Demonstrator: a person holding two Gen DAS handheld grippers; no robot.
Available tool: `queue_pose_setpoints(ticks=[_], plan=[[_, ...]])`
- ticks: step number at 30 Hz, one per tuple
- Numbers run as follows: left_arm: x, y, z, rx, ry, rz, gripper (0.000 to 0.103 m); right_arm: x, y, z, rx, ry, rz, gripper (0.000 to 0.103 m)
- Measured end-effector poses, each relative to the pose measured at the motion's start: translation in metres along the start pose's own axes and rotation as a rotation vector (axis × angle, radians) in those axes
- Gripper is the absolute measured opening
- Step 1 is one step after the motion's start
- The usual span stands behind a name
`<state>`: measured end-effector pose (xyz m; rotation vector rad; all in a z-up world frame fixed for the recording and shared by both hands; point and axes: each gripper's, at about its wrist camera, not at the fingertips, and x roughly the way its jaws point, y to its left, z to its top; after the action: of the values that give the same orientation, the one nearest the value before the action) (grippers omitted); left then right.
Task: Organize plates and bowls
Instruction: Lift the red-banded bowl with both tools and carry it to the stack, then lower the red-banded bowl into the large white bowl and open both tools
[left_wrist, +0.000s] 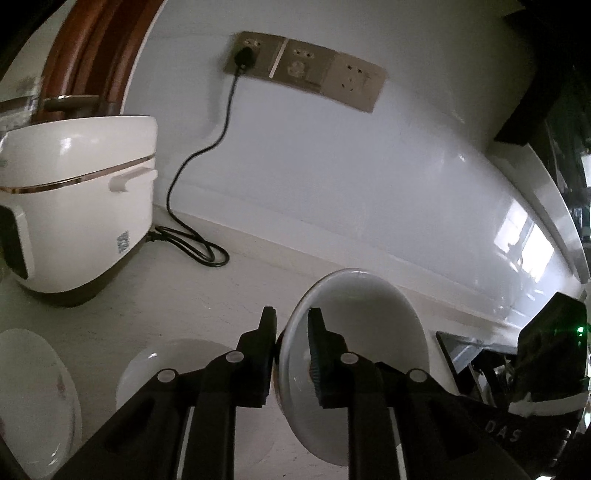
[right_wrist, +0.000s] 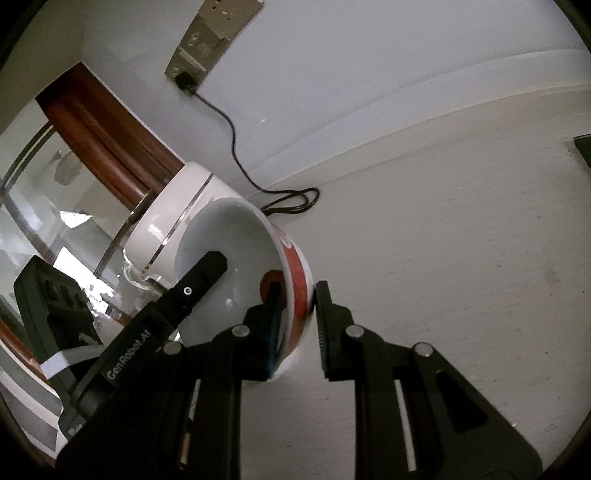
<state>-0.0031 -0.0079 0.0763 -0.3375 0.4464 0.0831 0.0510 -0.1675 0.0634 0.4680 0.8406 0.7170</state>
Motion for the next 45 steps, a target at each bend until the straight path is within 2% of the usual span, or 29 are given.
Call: queue_pose_setpoints(ticks=[5,12,20,30,42,45], plan=[[-0.008,0.015,0.002,-0.033,-0.03,0.01,0.02,0.011,0.01,-0.005,0.001,0.006,0.041,0.023],[-0.015,0.036,0.003,-0.1,-0.032,0.018,0.026,0.045,0.021,-0.014,0.014,0.067,0.09,0.024],[-0.022,0.039,0.003,-0.101,-0.063,0.026,0.026,0.047,0.027,-0.016,0.003,0.058,0.114,0.024],[-0.018,0.049,-0.004,-0.092,-0.042,0.116,0.028,0.059,0.029,-0.025,-0.033,0.097,0.116,0.026],[-0.007,0.061,-0.007,-0.11,0.01,0.179,0.028,0.069,0.037,-0.026,-0.084,0.107,0.085,0.027],[-0.003,0.066,-0.009,-0.123,0.035,0.195,0.028,0.071,0.044,-0.026,-0.133,0.1,0.055,0.027]])
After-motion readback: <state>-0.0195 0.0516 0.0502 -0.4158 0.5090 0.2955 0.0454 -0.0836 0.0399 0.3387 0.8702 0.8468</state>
